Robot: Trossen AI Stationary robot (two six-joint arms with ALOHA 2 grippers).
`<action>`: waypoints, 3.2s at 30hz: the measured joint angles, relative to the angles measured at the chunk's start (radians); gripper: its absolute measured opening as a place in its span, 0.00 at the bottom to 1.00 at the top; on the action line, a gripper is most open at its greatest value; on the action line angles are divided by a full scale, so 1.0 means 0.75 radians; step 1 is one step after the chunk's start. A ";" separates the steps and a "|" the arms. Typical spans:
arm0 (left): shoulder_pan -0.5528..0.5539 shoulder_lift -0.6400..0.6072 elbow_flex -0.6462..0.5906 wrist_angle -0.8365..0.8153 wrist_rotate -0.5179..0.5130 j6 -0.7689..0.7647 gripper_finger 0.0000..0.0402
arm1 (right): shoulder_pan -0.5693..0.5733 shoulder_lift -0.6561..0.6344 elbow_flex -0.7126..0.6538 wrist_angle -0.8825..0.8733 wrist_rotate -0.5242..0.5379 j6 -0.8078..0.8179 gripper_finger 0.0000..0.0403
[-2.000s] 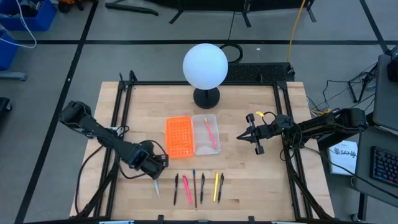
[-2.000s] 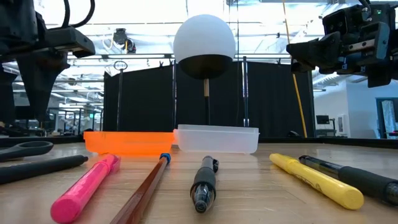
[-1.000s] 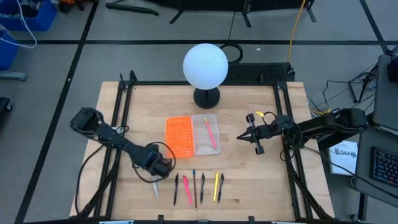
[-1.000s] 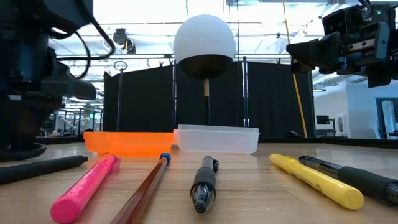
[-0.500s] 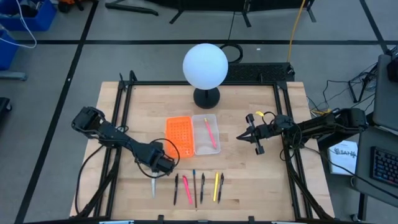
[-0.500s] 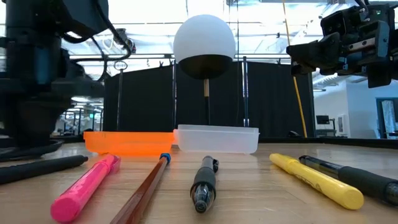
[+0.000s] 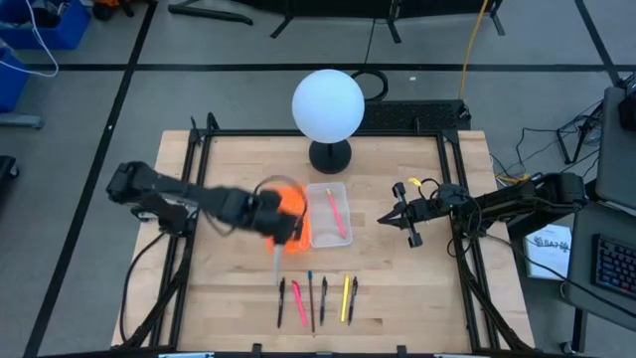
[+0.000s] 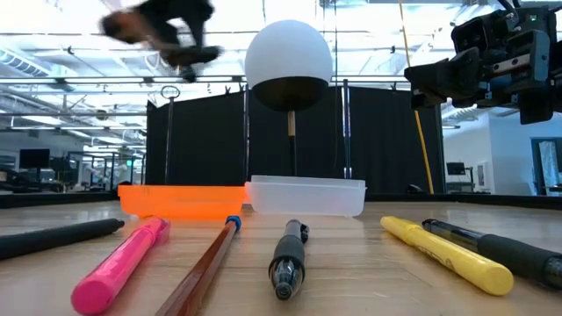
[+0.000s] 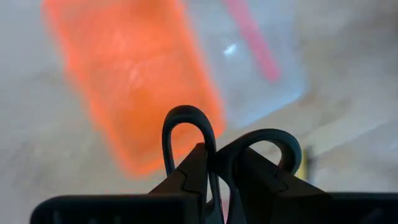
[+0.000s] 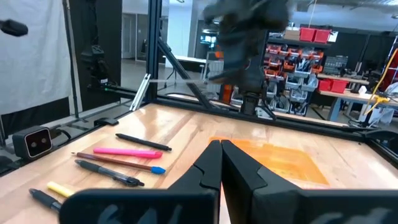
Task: Pick & place school supplies into a supply box
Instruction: Put the black scissors into the supply box, then put the right black pen into the supply box
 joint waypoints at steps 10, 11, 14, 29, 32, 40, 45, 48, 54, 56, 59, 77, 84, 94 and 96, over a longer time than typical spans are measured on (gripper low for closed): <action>0.382 0.262 0.146 0.354 0.157 0.318 0.16 | 0.000 0.000 0.000 0.000 0.000 -0.003 0.00; 0.404 0.302 0.146 0.422 0.183 0.329 0.16 | 0.000 0.000 0.000 0.000 0.000 -0.003 0.00; 0.459 0.417 0.146 0.585 0.272 0.368 0.16 | 0.000 0.000 0.000 0.000 0.000 -0.004 0.00; 0.540 0.584 0.148 0.527 0.226 0.427 0.16 | 0.000 0.000 0.000 0.000 0.000 -0.004 0.00; 0.526 0.584 0.148 0.512 0.168 0.421 0.17 | 0.000 0.000 0.000 0.001 0.000 -0.004 0.00; 0.452 0.583 0.148 0.417 0.002 0.400 0.16 | 0.000 0.000 0.000 0.001 0.000 -0.002 0.00; 0.426 0.583 0.148 0.379 -0.040 0.372 0.16 | 0.000 0.000 0.000 0.001 0.000 0.001 0.00; 0.413 0.585 0.148 0.380 -0.041 0.360 0.16 | 0.000 0.000 0.000 0.001 0.000 0.001 0.00; 0.412 0.640 0.149 0.416 -0.049 0.368 0.16 | 0.000 0.000 0.000 0.001 0.000 0.001 0.00; 0.415 0.674 0.149 0.428 -0.023 0.370 0.16 | 0.000 -0.001 0.000 0.002 0.000 0.001 0.00; 0.415 0.710 0.149 0.456 0.003 0.377 0.16 | 0.000 0.000 0.000 0.001 0.000 0.001 0.00; 0.417 0.641 0.166 0.476 0.016 0.458 0.54 | 0.000 -0.001 0.000 0.000 0.000 0.001 0.00; 0.393 0.371 0.175 0.421 0.186 0.739 0.54 | 0.001 -0.001 0.000 0.003 0.001 0.001 0.00; 0.159 -0.171 -0.065 0.177 -0.010 0.912 0.15 | 0.001 0.000 0.000 0.083 0.000 0.037 0.00; 0.137 -0.299 -0.217 0.260 -0.037 0.887 0.05 | 0.001 0.000 0.000 0.086 0.000 0.041 0.00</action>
